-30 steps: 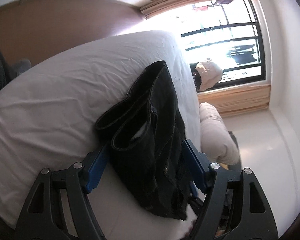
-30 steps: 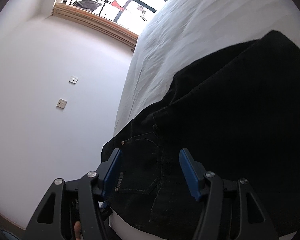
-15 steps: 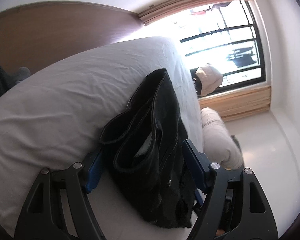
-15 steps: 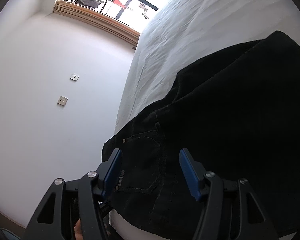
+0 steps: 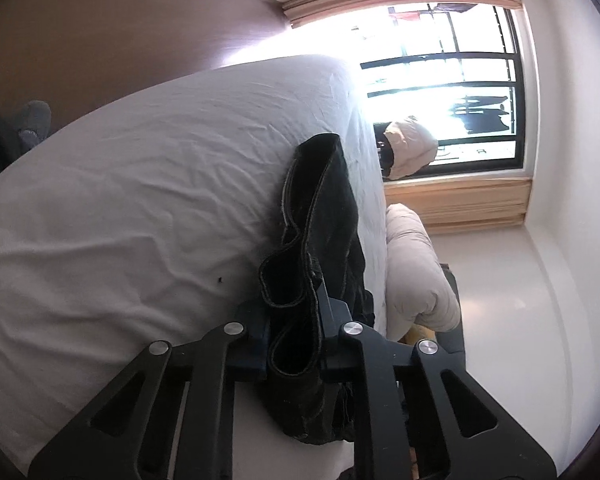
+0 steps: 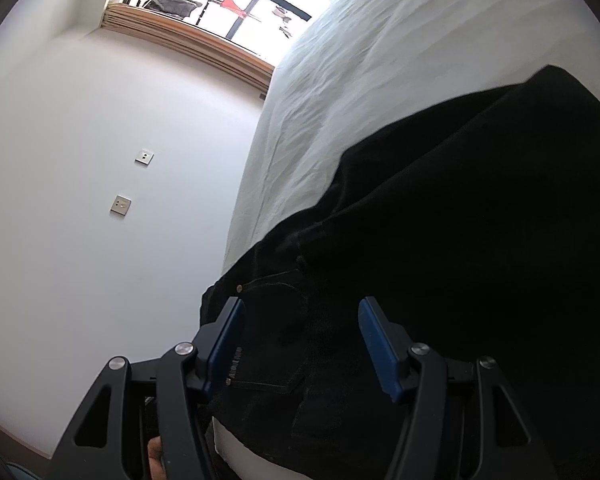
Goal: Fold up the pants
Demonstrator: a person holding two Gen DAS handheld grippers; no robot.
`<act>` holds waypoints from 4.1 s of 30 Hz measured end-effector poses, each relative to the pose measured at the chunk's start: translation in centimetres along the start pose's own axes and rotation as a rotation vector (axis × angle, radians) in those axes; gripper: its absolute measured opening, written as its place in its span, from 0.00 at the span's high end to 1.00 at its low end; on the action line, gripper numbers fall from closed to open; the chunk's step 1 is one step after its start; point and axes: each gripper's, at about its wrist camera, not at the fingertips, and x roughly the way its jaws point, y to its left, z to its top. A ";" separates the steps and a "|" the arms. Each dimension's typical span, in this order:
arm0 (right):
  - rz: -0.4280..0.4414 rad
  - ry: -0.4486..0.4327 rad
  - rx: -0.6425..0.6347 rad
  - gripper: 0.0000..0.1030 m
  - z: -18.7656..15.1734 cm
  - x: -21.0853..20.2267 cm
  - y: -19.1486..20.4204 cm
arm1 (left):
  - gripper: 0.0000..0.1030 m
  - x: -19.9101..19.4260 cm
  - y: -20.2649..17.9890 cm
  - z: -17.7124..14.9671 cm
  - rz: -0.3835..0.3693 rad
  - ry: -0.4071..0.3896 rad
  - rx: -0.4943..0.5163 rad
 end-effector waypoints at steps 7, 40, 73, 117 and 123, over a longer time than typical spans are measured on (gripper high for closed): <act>-0.010 0.019 0.023 0.39 0.2 0.2 -1.6 | 0.90 0.9 -0.1 0.8 -0.017 0.010 0.000; 0.102 -0.074 0.080 0.00 5.9 -7.9 -5.6 | 0.90 24.2 -27.2 -15.6 -0.074 0.382 0.831; -0.042 0.223 -0.003 0.78 11.3 -5.0 -9.1 | 0.90 34.8 -24.1 -35.6 0.089 0.628 1.232; -0.187 -0.040 -0.058 0.82 -2.0 -14.3 -10.8 | 0.32 30.3 -20.6 -20.0 0.142 0.431 0.987; -0.077 -0.148 -0.140 0.48 0.9 -16.7 -6.8 | 0.32 29.9 -22.3 -17.0 0.147 0.367 0.969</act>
